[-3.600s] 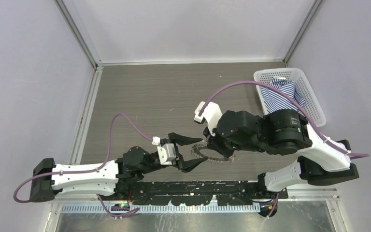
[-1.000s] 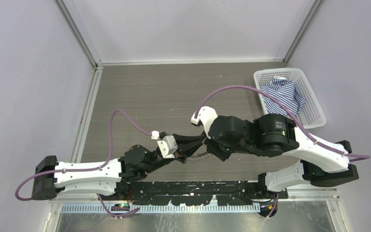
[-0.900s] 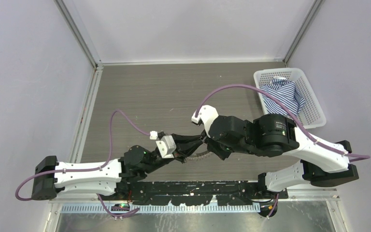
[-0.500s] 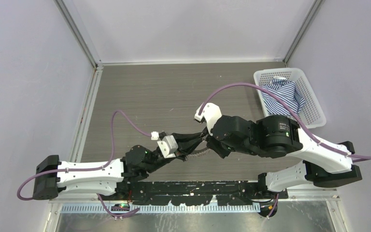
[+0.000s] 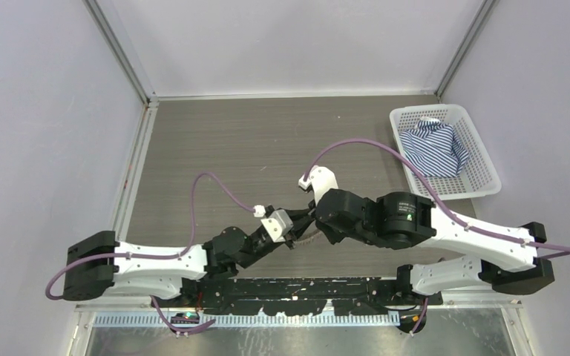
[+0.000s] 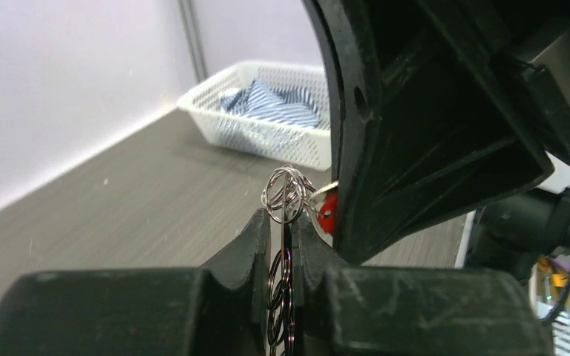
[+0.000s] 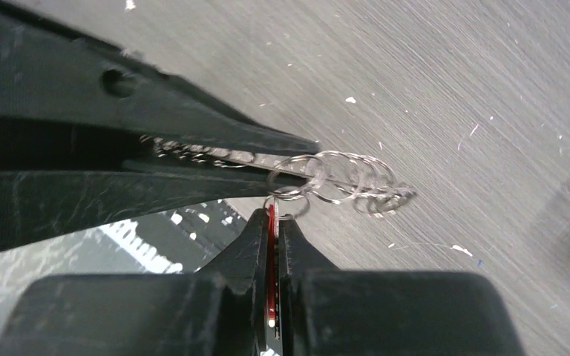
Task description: Remove the keys from the keyring
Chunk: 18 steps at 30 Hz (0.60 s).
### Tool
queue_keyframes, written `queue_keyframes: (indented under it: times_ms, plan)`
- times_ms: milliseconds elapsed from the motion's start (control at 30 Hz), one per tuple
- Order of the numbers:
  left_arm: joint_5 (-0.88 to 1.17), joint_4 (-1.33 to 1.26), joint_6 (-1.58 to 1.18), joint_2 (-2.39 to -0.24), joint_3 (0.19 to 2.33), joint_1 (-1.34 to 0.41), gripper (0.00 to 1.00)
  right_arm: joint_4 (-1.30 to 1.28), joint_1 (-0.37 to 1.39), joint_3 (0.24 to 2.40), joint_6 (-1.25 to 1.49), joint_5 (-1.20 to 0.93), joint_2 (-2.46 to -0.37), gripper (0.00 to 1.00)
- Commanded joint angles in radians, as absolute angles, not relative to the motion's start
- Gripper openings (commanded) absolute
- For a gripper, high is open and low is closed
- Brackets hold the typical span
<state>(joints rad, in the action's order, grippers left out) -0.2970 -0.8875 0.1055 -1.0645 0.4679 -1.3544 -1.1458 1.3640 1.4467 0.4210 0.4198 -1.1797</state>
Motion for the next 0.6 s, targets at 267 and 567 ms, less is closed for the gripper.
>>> queue_keyframes:
  times_ms: [267,567]
  plan:
    - [-0.572,-1.424,-0.217,-1.502,0.277,-1.333,0.01,-0.531,1.189,0.947,0.487,0.38,-1.113,0.05]
    - [-0.768,-1.431,-0.374,-1.644,0.26,-1.333,0.01,-0.326,1.141,0.823,0.523,0.322,-1.18,0.03]
